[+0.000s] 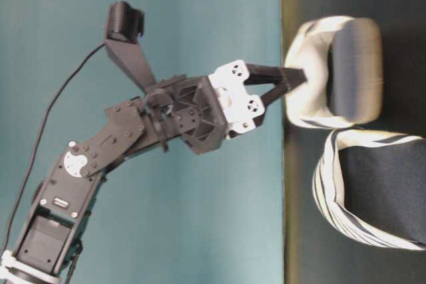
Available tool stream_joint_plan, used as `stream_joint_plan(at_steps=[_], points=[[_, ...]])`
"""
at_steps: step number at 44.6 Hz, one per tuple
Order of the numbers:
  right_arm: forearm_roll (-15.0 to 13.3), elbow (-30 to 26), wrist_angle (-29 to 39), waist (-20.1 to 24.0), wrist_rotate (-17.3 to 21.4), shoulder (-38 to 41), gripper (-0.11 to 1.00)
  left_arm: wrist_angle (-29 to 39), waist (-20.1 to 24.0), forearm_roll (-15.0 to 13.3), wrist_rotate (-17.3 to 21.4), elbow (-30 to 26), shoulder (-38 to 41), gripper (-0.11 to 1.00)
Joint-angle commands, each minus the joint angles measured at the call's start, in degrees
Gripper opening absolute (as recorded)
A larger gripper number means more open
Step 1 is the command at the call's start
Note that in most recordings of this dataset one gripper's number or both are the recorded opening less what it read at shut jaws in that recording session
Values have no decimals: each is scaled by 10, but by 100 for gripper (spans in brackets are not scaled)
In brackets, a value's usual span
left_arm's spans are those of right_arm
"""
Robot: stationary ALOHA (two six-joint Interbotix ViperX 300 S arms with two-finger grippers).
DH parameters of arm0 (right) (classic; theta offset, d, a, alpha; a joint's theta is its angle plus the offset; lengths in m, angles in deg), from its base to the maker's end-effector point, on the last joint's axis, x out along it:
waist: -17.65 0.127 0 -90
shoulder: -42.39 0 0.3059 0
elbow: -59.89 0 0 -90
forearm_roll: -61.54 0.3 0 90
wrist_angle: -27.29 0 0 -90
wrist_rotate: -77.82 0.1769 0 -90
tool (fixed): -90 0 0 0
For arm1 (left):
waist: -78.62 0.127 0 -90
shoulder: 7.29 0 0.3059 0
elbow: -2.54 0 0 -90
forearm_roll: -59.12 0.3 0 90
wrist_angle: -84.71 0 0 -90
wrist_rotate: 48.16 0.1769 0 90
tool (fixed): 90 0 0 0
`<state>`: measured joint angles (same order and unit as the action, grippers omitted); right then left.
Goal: Arrange the slippers with the left arm.
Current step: 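Grasp the right slipper's upper and rotate it parallel to the left slipper, then open the left gripper and lift it off the right slipper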
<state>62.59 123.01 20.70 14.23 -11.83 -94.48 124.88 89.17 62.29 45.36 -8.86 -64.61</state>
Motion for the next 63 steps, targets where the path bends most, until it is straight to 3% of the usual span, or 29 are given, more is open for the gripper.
stream_joint_plan(at_steps=[1, 28, 33, 40, 45, 52, 63], points=[[1, -4, -7, 2, 4, 3, 0, -6, -6, 1, -1, -4, -4, 2], [1, -3, -7, 2, 4, 3, 0, -6, -14, 1, -32, 7, -1, 5], [1, -3, -7, 2, 4, 3, 0, -7, -15, 1, -33, 6, 0, 23], [1, -3, -10, 2, 4, 3, 0, -3, -19, 1, -23, 6, 0, 68], [1, -2, -10, 2, 4, 3, 0, -3, -24, 1, -7, 6, -4, 89], [1, -3, -10, 2, 4, 3, 0, -7, -35, 1, 18, 4, -21, 89], [3, -1, -10, 2, 4, 3, 0, -69, -56, 1, 23, 35, -111, 88]])
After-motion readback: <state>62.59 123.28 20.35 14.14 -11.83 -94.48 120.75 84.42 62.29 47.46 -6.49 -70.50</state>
